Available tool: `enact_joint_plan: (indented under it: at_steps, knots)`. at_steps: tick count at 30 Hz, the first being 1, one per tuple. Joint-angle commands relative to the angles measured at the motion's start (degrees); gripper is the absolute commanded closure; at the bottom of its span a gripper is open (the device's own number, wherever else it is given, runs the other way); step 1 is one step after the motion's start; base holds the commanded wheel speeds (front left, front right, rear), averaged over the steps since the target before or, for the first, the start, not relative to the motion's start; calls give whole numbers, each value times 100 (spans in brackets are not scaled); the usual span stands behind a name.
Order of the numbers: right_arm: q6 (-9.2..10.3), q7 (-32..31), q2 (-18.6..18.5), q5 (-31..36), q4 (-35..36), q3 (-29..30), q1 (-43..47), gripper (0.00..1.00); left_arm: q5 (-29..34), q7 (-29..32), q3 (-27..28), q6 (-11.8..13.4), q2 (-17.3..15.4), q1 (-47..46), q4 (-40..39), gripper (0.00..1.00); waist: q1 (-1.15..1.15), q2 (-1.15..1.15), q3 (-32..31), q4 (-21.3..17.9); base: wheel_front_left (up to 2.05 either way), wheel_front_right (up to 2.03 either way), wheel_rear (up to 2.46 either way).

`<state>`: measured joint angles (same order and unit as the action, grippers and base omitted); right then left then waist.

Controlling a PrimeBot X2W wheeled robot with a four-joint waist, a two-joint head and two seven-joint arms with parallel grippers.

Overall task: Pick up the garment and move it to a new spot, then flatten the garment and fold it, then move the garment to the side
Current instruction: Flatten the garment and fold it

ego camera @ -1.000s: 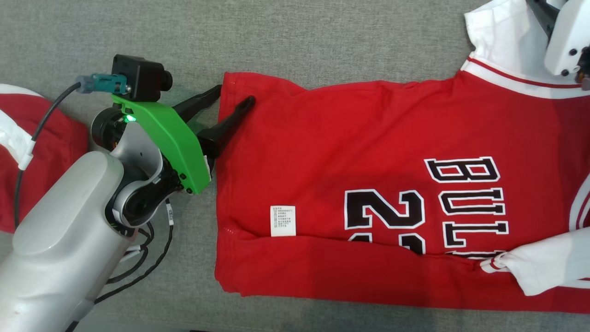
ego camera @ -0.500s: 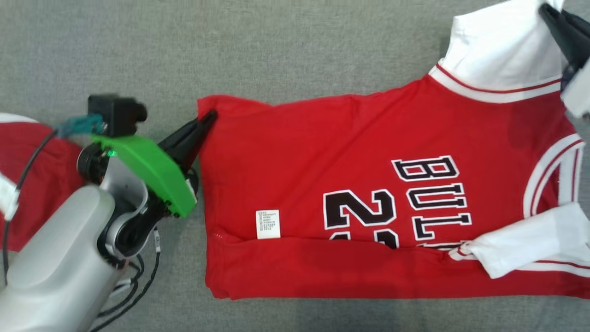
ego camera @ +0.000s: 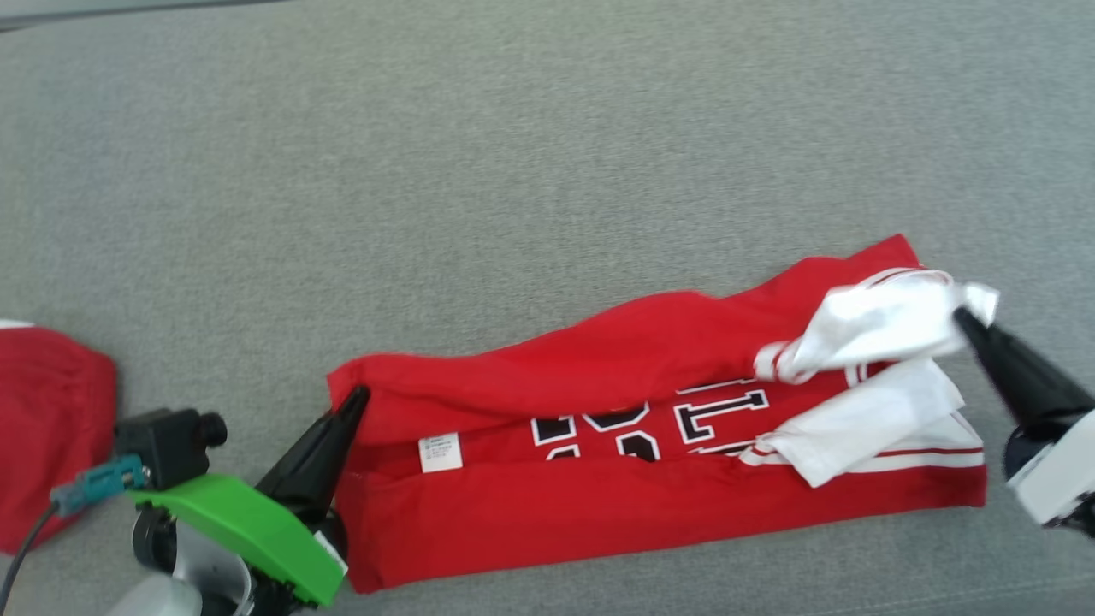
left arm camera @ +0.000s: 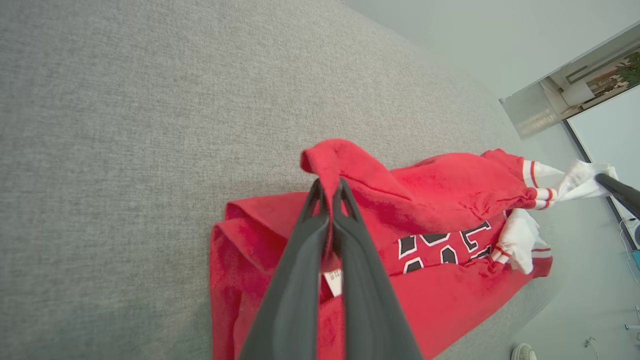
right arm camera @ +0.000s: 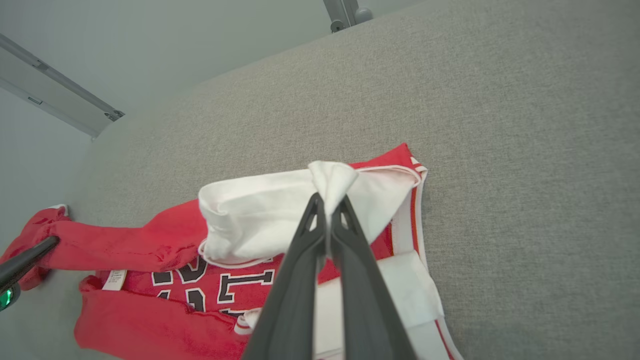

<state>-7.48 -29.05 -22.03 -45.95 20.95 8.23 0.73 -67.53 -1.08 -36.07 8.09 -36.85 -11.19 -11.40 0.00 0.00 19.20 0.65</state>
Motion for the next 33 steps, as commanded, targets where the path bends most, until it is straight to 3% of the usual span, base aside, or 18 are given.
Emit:
enact_joint_plan:
  at_steps: [1, 8, 9, 10, 11, 12, 16, 19, 24, 26, 33]
  knots:
    - [-2, 104, 53, 8, -101, -142, 71, 100, -28, -106, 43, 68, -48, 201, -2, 100, 0, 0, -255, -357, 0, 0, 0]
    - [-2, 603, -13, 351, -1111, -957, -67, 100, -166, -395, 62, 192, 111, 676, 16, 100, 0, 0, -365, -469, 0, 0, 0]
    - [-2, 675, -43, 392, -1220, -1023, -64, 61, -171, -405, 65, 234, 118, 706, 27, 93, 0, 0, -374, -451, 0, 0, 0]
    - [-2, 681, -69, 406, -1321, -1070, -36, 0, -162, -439, 78, 279, 125, 737, 46, 68, 0, 0, -385, -431, 0, 0, 0]
    - [-2, 701, -90, 412, -1363, -1097, -8, 0, -120, -456, 84, 327, 109, 756, 70, 5, 0, 0, -397, -413, 0, 0, 0]
    - [-2, 699, -130, 416, -1414, -1097, 28, 0, -98, -452, 65, 373, 77, 803, 93, 0, 0, 0, -410, -395, 0, 0, 0]
    - [-2, 605, -295, 196, -1235, -895, 175, 0, 88, -517, 6, 611, -144, 1120, 30, 0, 0, 0, -497, -346, 0, 0, 0]
    - [-2, 464, -340, 113, -1138, -477, 94, 0, 558, -972, 147, 1146, -334, 1385, 92, 0, 0, 0, -556, -318, 0, 0, 0]
    - [-2, -147, -267, 427, -1458, -155, -304, 0, 1367, -1367, 314, 1729, -69, 1517, 276, 0, 0, 0, -563, -161, 0, 0, 0]
    - [-2, -401, -158, 600, -1748, -234, -475, 0, 1599, -1408, 414, 1761, 351, 1523, 350, 0, 0, 0, -564, -56, 0, 0, 0]
    - [-2, -900, 124, 1347, -3018, -741, -1024, 0, 2902, -1411, 1053, 1069, 1421, 1665, 643, 0, 0, 0, -536, 257, 0, 0, 0]
